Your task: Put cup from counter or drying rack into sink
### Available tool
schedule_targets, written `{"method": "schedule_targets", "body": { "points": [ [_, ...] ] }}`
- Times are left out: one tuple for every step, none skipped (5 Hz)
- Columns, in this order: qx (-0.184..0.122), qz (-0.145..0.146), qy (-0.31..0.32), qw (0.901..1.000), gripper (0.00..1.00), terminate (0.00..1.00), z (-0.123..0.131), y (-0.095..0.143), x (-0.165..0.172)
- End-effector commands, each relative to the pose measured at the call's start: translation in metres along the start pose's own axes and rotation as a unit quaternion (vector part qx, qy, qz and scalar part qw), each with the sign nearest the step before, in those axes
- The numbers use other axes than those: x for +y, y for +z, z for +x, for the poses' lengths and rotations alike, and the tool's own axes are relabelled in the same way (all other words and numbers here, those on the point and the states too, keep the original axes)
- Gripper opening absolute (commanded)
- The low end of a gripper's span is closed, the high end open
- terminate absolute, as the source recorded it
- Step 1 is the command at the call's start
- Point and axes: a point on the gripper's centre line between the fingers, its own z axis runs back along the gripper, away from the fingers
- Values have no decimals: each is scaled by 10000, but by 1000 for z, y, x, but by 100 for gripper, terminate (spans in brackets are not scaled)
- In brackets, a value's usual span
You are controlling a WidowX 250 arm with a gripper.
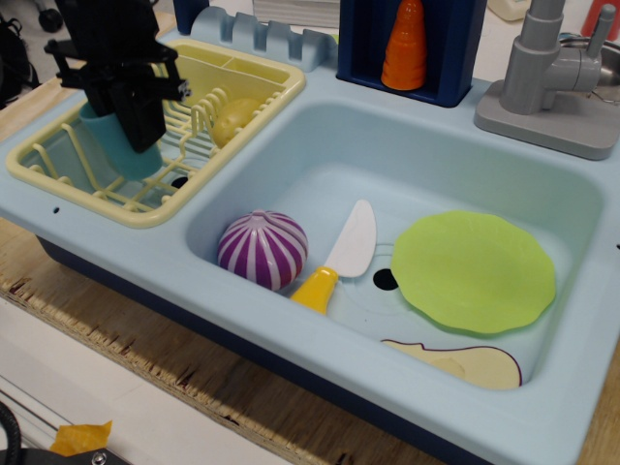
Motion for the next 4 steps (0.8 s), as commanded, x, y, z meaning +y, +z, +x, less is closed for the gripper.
{"method": "schedule_targets", "body": {
  "points": [
    [-653,114,-237,9975,0,0,12,43,-41],
    [-866,-186,-640,9940,0,0,16,48,-83],
    [-1063,-559,-1224,9852,0,0,22,46,-115],
    [-938,-839,-1546,9799,100,0,29,40,-134]
  ]
}}
